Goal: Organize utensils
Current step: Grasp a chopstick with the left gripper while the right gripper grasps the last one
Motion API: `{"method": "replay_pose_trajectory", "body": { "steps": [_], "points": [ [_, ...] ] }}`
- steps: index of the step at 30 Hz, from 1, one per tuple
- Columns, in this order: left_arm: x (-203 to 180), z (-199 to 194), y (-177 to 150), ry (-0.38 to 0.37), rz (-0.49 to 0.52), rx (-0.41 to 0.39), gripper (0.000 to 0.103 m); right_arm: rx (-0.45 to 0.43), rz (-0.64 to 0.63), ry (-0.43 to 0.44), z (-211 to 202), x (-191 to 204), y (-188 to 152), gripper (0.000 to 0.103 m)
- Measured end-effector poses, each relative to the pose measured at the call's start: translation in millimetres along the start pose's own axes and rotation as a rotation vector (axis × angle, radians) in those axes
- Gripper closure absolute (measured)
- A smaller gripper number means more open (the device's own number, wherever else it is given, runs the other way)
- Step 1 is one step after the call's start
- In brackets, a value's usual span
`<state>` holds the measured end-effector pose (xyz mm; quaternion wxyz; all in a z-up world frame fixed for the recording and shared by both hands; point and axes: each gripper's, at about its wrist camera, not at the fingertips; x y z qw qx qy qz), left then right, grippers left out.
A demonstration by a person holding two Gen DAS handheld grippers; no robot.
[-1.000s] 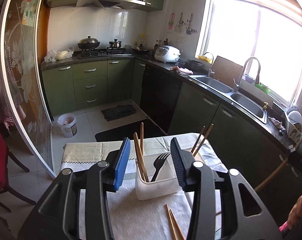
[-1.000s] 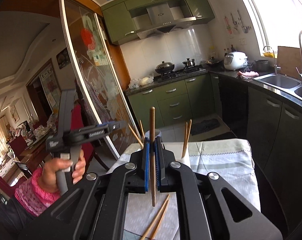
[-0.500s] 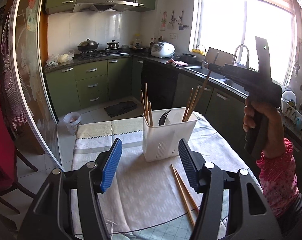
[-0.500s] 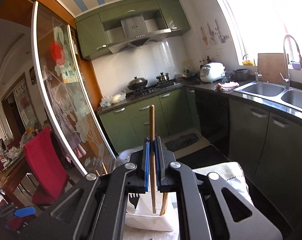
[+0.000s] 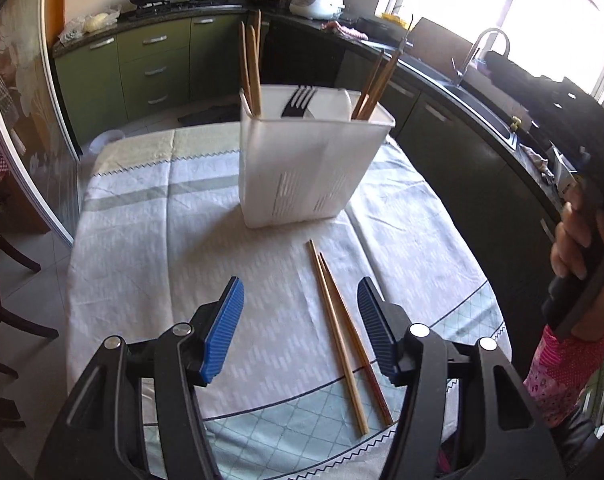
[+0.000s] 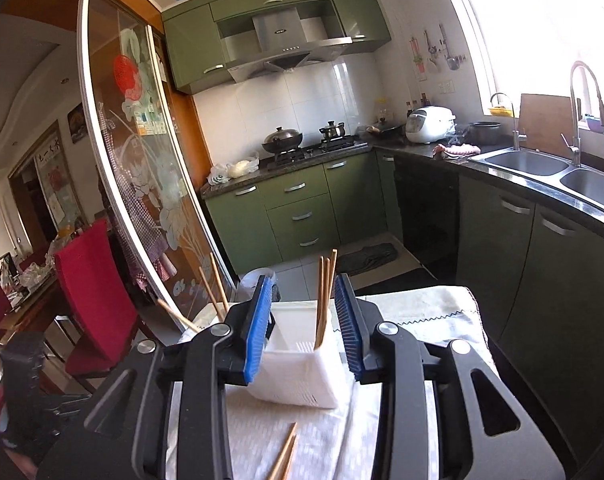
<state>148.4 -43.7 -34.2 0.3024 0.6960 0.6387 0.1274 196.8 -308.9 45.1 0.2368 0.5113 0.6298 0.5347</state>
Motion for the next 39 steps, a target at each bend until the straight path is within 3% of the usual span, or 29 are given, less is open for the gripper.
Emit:
{"method": "replay_pose_trajectory", "body": {
  "steps": [4,10,19,22,27,39],
  "points": [
    [-13,49,-8,-0.019,-0.024,0.139,0.047,0.007,0.009,-0.042,-43,-19,-38,0.067],
    [-27,103,-6,0.058,-0.034,0.240,0.050,0.011,0.144,-0.026,-87,-62,-82,0.064],
    [-40,137,-7,0.169,-0.018,0.304,0.069,0.037,0.296,0.006,-111,-116,-119,0.064],
    [-50,147,-9,0.186,-0.001,0.316,0.071,0.041,0.328,0.014,-113,-127,-123,0.064],
    [-63,159,-10,0.228,0.036,0.335,0.084,0.041,0.369,0.031,-114,-139,-125,0.061],
    [-94,178,0,0.263,0.105,0.341,0.096,0.062,0.392,0.047,-110,-141,-126,0.060]
  ]
}}
Point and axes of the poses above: each gripper's, at about its wrist camera, not at the fingertips, and z roughly the way its jaws point, x to its left, y to its top, and after that the axes turned 3 degrees about -x, right-handed
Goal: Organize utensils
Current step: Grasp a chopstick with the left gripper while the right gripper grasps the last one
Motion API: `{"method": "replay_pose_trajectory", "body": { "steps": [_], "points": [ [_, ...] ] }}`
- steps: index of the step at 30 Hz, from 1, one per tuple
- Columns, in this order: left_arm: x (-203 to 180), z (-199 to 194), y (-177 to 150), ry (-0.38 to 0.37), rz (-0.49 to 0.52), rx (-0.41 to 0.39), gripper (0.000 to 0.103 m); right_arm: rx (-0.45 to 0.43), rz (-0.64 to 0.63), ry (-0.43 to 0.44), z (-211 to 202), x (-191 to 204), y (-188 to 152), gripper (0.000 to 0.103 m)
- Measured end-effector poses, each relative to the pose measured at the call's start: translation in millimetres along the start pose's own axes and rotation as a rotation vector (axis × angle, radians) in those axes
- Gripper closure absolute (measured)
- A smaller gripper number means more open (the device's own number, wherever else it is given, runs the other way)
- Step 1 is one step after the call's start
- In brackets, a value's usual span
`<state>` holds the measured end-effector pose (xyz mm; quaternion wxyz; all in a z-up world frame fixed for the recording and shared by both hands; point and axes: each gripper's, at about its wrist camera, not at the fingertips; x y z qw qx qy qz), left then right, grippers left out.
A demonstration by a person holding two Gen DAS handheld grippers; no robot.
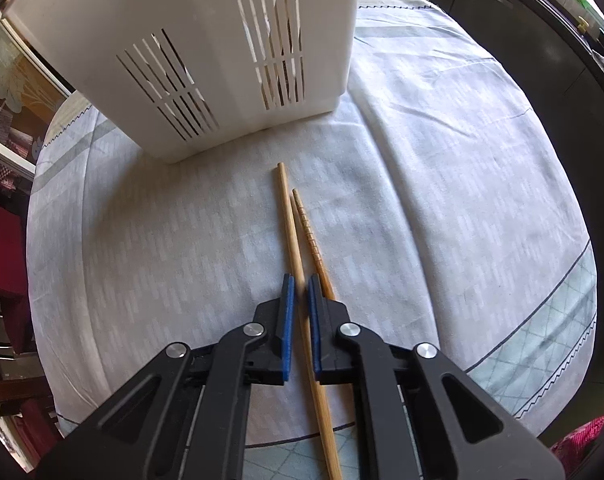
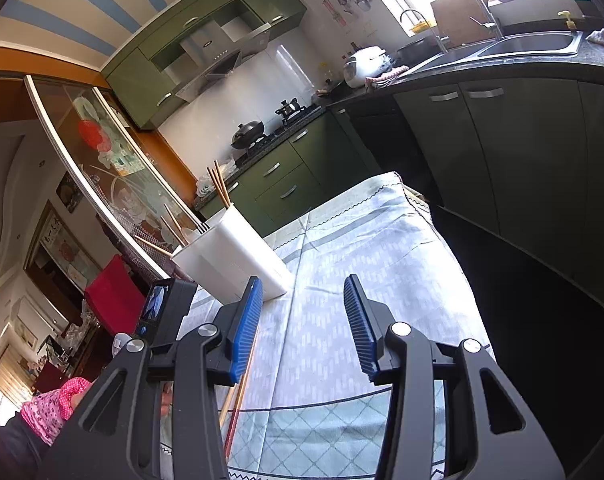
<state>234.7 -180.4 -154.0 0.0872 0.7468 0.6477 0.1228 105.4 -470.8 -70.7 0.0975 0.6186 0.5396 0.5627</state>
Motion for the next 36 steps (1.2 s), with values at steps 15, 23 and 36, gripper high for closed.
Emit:
{"method": "replay_pose_trajectory", "body": {
  "steps": [15,23,36],
  "points": [
    [48,-99,-37,-0.109,-0.046,-0.328,0.097,0.126,-0.088,-0.015,41,34,-10,0.055],
    [87,-153,-94,-0.110,-0.067,-0.546,0.097,0.441,-0.243,-0.011,134,81,-46,0.038],
    [129,-163,-115,-0.128,-0.091,-0.615,0.097,0.714,-0.506,-0.236,259,148,-103,0.044]
  ]
}}
Point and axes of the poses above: each gripper's, at about its wrist camera, not at the fingertips, and z roughly the way its jaws point, x to its left, y to its top, and after that the axes turned 3 degrees about -x, right-handed
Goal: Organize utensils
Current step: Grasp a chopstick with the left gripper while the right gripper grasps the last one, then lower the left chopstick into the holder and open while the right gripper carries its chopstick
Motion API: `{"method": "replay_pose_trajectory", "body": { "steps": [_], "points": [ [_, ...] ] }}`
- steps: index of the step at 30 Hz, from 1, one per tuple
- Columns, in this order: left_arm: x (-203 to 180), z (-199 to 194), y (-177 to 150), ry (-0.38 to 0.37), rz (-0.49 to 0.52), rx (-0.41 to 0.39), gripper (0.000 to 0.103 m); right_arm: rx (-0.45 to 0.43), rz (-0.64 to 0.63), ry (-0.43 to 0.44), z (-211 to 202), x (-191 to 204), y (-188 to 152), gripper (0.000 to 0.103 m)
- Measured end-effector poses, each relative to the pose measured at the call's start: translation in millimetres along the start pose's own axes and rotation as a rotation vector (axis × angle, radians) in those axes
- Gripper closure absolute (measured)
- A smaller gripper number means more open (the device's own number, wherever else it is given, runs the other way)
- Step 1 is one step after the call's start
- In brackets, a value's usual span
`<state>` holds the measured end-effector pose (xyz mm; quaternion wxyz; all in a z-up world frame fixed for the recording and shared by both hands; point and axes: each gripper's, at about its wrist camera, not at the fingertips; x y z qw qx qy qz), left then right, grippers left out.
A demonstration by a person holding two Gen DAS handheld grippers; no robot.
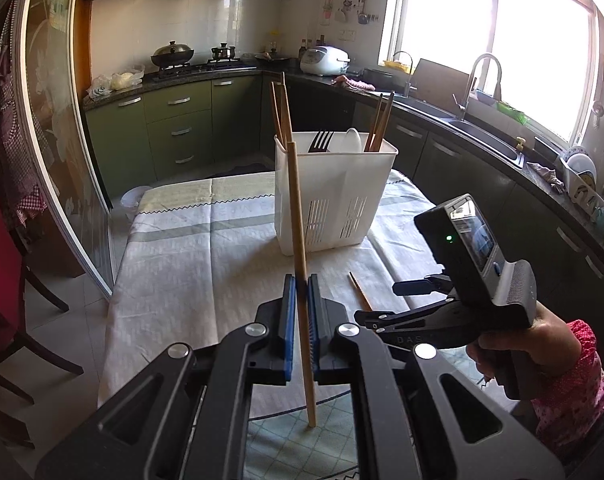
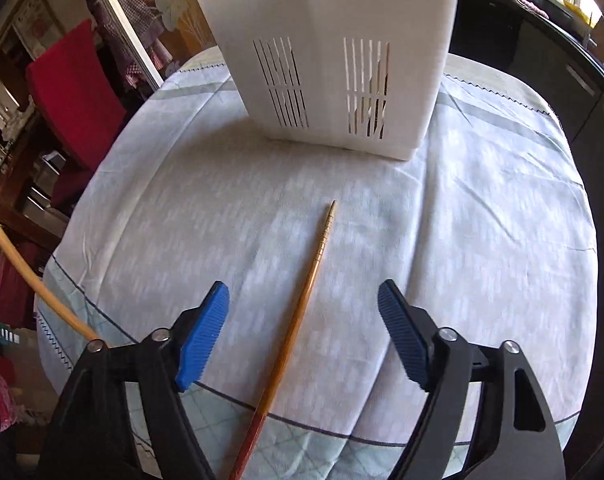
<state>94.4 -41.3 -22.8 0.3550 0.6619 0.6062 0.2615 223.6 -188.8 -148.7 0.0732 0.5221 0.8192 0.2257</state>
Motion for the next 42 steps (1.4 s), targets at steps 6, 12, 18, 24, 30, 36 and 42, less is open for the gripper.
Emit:
{"method": "replay_pose_trajectory", "body": {
  "steps": [6,12,18,24,30,36,42],
  "points": [
    [9,-1,-2,-0.024,0.004,-0.004,0.097,0.033,0.009,-0.074,16,13,5,0.055],
    [13,3,-1,-0.043,0.001,-0.002,0.097,-0.004,0.046,-0.109,19,24,1,0.083],
    [16,5,-2,-0.051,-0.002,-0.005,0.097,-0.047,0.101,-0.098,17,21,-4,0.096],
    [17,5,-1,-0.047,-0.006,0.003,0.097,-0.128,0.120,-0.056,-20,9,-11,0.096],
    [13,4,1,-0.050,0.003,0.009,0.097,-0.266,0.133,0.002,-79,7,-16,0.096],
    [8,-1,3,-0.045,0.016,-0.001,0.097,-0.349,0.132,0.039,-119,4,-33,0.096],
    [3,-6,5,-0.032,0.023,-0.008,0.097,-0.394,0.131,0.064,-139,2,-45,0.096]
  ]
}}
Point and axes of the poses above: each gripper's, at about its wrist camera, not at the fingertips, and z roughly the way its jaws point, x to its left, y to its top, and after that the axes turned 3 degrees about -x, right-handed
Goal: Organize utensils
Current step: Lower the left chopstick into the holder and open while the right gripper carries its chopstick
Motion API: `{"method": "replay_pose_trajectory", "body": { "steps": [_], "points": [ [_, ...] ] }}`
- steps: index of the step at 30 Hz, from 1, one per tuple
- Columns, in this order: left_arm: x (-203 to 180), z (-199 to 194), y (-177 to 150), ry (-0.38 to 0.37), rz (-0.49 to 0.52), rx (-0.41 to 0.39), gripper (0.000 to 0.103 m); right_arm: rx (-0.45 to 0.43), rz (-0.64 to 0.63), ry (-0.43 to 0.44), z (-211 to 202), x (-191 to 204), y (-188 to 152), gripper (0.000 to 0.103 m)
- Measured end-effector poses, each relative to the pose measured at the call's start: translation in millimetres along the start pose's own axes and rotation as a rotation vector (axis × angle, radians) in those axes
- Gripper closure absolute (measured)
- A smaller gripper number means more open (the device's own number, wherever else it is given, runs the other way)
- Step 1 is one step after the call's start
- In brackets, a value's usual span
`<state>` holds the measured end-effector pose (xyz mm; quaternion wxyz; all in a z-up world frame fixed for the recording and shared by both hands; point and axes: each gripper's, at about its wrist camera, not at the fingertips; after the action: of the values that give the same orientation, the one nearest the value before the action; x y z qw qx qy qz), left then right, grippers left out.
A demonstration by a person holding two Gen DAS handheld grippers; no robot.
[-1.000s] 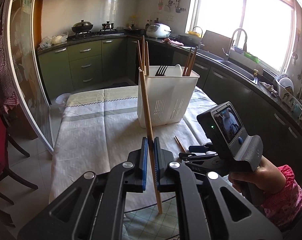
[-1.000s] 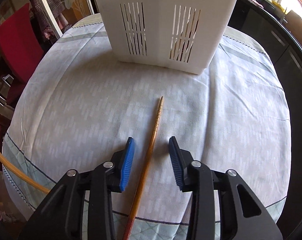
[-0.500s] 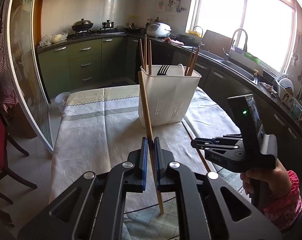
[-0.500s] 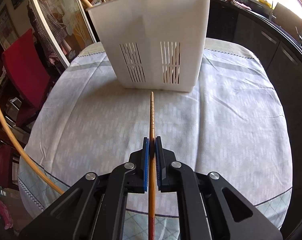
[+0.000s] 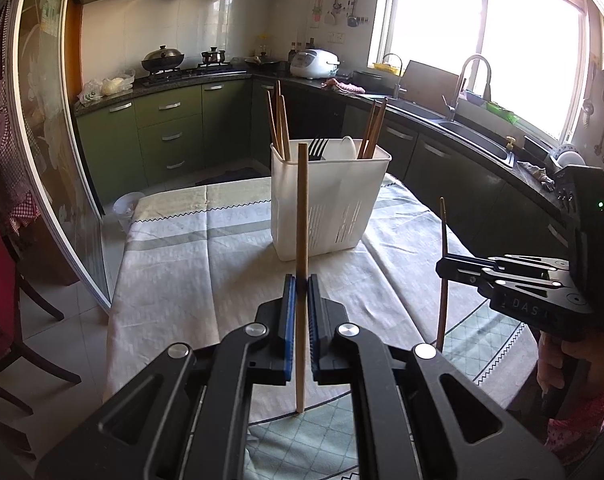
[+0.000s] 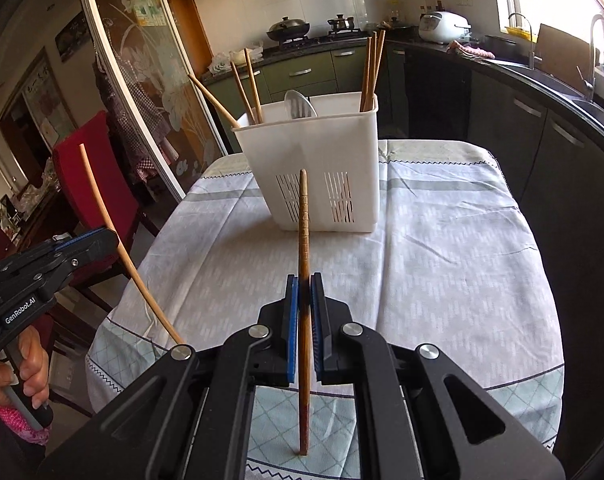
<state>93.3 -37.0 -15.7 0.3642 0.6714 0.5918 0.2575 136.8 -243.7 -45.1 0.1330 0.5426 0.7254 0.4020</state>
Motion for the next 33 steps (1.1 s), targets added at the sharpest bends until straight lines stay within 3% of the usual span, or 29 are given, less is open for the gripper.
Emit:
{"method": "replay_pose_trajectory", "body": {
  "steps": [22,28,33],
  "points": [
    [-15,-8,18,-0.006,0.039,-0.036,0.097,-0.063,0.002,0.053,-26,-5,2,0.096],
    [-21,-22,47,-0.025,0.063,-0.088,0.097,-0.070,0.013,0.066,-30,-11,0,0.096],
    [-31,-34,90,-0.025,0.092,-0.147,0.097,-0.077,0.037,0.075,-32,-19,-5,0.096]
  ]
}}
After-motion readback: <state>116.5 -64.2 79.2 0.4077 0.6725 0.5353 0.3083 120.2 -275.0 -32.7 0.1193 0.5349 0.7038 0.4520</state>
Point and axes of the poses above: each gripper's, at about its wrist camera, not at the fingertips, and z roughly the way its jaws point, x to its left, y to its top, and after that the axes turned 3 degrees about -x, right-handed
